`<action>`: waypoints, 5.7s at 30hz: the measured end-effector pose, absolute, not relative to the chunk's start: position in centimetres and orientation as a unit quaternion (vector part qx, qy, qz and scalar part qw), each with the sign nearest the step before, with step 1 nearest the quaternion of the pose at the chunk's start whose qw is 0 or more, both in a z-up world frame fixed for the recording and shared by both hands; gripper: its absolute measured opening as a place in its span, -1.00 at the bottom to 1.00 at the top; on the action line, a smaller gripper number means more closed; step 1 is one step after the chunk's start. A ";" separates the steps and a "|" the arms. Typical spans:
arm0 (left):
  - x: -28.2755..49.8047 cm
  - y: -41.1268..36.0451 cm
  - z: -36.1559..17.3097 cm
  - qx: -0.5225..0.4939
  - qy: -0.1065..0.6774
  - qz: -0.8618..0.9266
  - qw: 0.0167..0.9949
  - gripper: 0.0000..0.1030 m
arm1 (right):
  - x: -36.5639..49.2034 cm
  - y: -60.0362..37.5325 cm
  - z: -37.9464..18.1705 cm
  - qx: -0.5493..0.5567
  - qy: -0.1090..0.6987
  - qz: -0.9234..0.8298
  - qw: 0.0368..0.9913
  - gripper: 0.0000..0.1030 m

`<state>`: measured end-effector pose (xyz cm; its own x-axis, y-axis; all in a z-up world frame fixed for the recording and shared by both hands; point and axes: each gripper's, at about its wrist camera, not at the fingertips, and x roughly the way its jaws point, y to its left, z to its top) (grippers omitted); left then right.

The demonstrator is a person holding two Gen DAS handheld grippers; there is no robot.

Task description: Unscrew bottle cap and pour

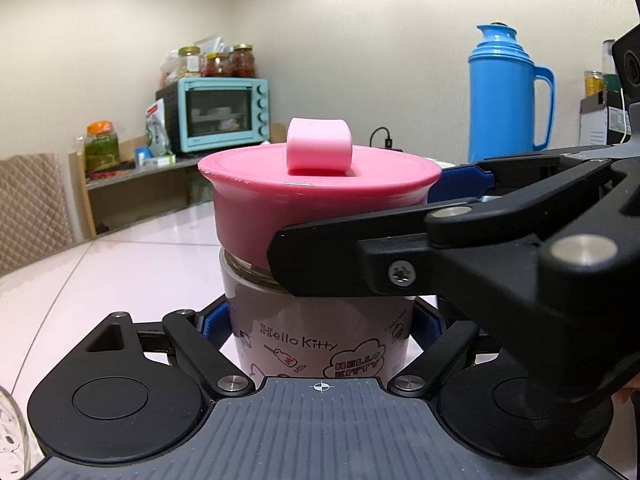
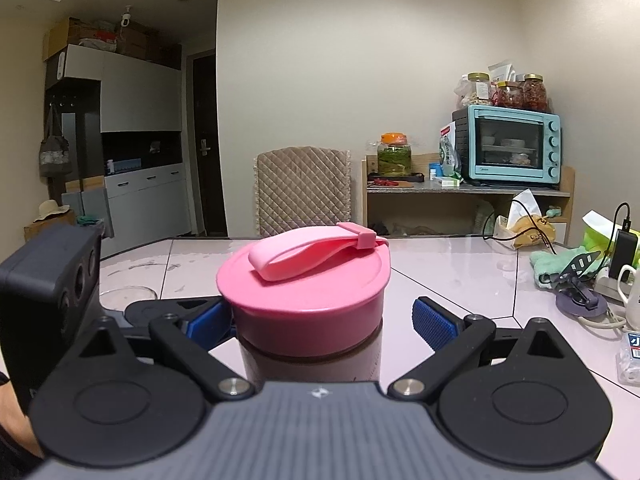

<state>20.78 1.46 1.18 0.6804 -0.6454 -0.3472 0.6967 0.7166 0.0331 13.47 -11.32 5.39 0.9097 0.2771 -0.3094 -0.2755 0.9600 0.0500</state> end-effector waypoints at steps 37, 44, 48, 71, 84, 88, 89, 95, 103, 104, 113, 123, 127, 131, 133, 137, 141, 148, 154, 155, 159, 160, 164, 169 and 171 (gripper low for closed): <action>20.8 1.4 1.2 0.081 0.157 -0.367 0.913 0.75 | 14.1 -10.8 4.6 0.011 0.157 0.147 0.977 0.67; 20.8 1.3 1.1 0.082 0.157 -0.367 0.913 0.75 | 14.5 -12.7 4.2 -0.013 0.141 0.217 0.966 0.65; 20.7 1.3 1.1 0.082 0.157 -0.367 0.913 0.75 | 15.0 -13.7 4.1 -0.020 0.135 0.256 0.957 0.65; 20.8 1.3 1.1 0.082 0.157 -0.367 0.913 0.75 | 16.4 -16.6 4.4 -0.018 0.124 0.372 0.920 0.77; 20.9 1.3 1.1 0.083 0.157 -0.366 0.913 0.75 | 14.3 -13.2 5.1 -0.015 0.118 0.224 0.967 0.78; 20.9 1.3 1.1 0.083 0.157 -0.366 0.913 0.75 | 14.6 -12.1 4.8 -0.014 0.119 0.209 0.971 0.77; 20.9 1.3 1.1 0.083 0.157 -0.366 0.913 0.75 | 14.6 -11.9 4.8 -0.015 0.120 0.208 0.971 0.77; 20.9 1.3 1.1 0.083 0.157 -0.366 0.913 0.75 | 14.7 -11.6 4.6 -0.016 0.123 0.198 0.972 0.66; 20.8 1.3 1.1 0.083 0.157 -0.366 0.913 0.75 | 15.2 -13.8 4.5 -0.016 0.109 0.266 0.958 0.64; 20.8 1.3 1.1 0.083 0.157 -0.366 0.913 0.75 | 15.4 -14.2 4.5 -0.013 0.106 0.278 0.955 0.64; 20.8 1.3 1.1 0.083 0.157 -0.366 0.913 0.75 | 14.4 -17.5 7.3 0.043 0.052 0.272 0.960 0.64; 20.6 1.1 0.9 0.084 0.156 -0.365 0.914 0.75 | 13.9 -22.4 5.4 0.062 0.105 0.131 0.984 0.64; 20.5 1.0 0.9 0.086 0.156 -0.365 0.914 0.75 | 14.5 -23.7 3.5 0.058 0.143 0.098 0.983 0.64; 20.4 0.9 0.9 0.088 0.155 -0.363 0.914 0.75 | 15.7 -24.4 2.2 0.049 0.175 0.081 0.980 0.64; 20.4 0.9 0.9 0.089 0.155 -0.362 0.915 0.75 | 16.2 -24.8 1.6 0.044 0.188 0.076 0.978 0.64; 20.4 0.7 1.0 0.090 0.157 -0.358 0.916 0.75 | 16.9 -24.5 1.1 0.033 0.207 0.074 0.975 0.64; 20.4 0.6 1.0 0.090 0.157 -0.355 0.917 0.75 | 17.8 -23.6 0.8 0.017 0.228 0.077 0.971 0.64; 20.4 0.7 1.0 0.090 0.159 -0.352 0.918 0.75 | 19.3 -22.7 0.0 -0.001 0.251 0.085 0.964 0.65; 20.4 0.7 1.0 0.090 0.160 -0.351 0.918 0.75 | 19.8 -22.3 -0.5 -0.010 0.267 0.088 0.960 0.65; 20.4 0.7 1.0 0.090 0.160 -0.351 0.918 0.75 | 19.8 -22.3 -0.6 -0.011 0.269 0.087 0.959 0.65; 20.4 0.7 1.1 0.090 0.160 -0.351 0.918 0.75 | 20.0 -22.4 -0.8 -0.011 0.275 0.088 0.957 0.65; 20.4 0.7 1.1 0.090 0.160 -0.351 0.918 0.75 | 19.9 -22.4 -0.8 -0.013 0.278 0.088 0.956 0.65; 20.4 0.7 1.1 0.090 0.161 -0.350 0.919 0.75 | 20.0 -22.4 -1.0 -0.017 0.287 0.090 0.954 0.65; 20.4 0.6 1.1 0.090 0.163 -0.349 0.918 0.75 | 20.0 -22.5 -1.1 -0.023 0.294 0.091 0.951 0.65; 20.4 0.6 1.1 0.090 0.163 -0.349 0.918 0.75 | 20.0 -22.5 -1.2 -0.025 0.297 0.091 0.950 0.65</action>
